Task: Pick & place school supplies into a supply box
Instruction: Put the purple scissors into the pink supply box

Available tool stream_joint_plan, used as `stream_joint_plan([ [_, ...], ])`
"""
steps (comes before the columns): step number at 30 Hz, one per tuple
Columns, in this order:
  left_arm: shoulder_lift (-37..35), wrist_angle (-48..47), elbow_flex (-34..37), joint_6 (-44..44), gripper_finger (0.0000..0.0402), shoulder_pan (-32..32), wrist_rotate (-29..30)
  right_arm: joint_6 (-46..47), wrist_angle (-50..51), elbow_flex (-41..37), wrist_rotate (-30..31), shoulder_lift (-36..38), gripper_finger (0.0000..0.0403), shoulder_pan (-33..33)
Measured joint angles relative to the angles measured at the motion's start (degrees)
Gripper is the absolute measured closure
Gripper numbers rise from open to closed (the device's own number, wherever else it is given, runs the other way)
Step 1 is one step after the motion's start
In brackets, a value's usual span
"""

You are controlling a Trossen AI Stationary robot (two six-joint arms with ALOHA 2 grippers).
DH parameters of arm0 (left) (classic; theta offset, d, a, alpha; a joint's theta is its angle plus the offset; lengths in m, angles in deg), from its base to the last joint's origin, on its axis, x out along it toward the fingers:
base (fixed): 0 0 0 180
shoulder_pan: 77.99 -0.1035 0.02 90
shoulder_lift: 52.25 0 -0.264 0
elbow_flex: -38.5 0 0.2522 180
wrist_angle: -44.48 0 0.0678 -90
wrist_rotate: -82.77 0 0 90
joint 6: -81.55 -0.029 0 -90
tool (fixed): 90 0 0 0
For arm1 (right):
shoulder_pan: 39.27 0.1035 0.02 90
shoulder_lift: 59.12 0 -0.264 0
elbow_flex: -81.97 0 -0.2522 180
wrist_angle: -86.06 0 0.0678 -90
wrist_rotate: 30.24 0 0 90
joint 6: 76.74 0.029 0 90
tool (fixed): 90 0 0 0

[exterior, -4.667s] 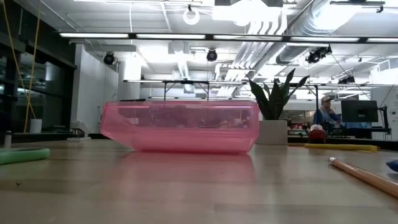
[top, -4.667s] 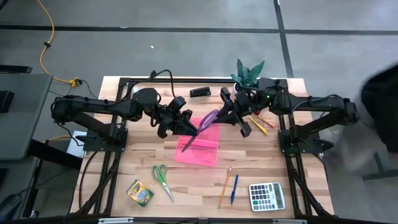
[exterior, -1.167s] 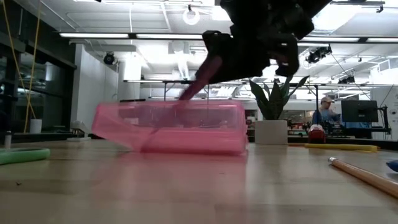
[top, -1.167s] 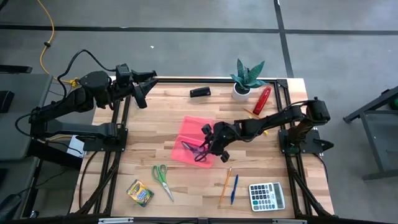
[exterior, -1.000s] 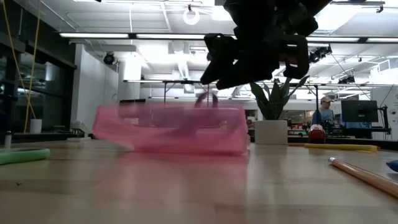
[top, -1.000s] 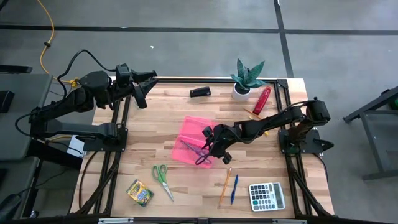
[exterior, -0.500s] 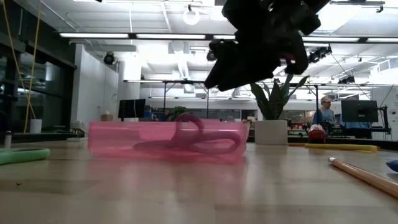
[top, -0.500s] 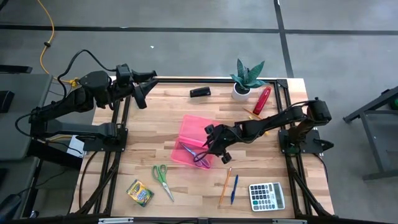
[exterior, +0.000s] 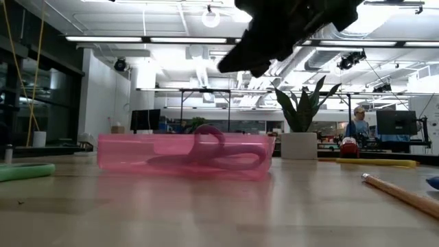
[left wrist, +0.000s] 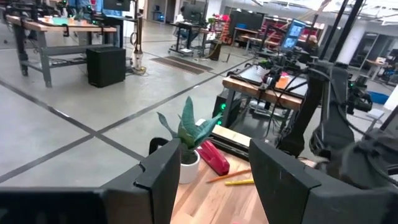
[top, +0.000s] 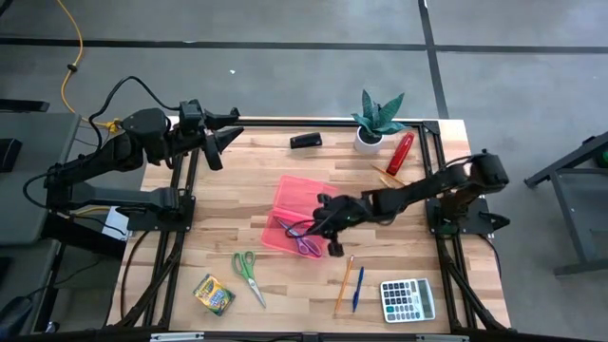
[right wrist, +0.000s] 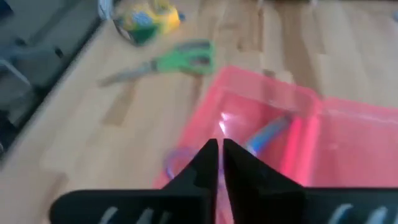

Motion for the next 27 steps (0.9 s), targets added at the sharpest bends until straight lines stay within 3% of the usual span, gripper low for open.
stream_joint_plan([
  [3, 0.0, 0.0, 0.0, 0.4, 0.0225, 0.0, 0.1, 6.0, -4.3, 0.0, 0.1, -4.4, 0.0382, 0.9],
  [6, 0.0, 0.0, 0.0, 0.3, 0.0225, 0.0, 0.1, 9.4, -6.6, 0.5, -1.7, -8.0, 0.0398, 0.7],
  [16, 0.0, 0.0, 0.0, 0.1, 0.0225, 0.0, 0.3, 10.2, -6.4, 7.5, -5.6, -18.0, 0.0402, 0.8],
  [27, 0.0, 0.0, 0.0, -0.2, 0.0225, 0.0, 0.0, 8.6, 1.2, 8.4, -4.0, -19.0, 0.0403, -0.4],
])
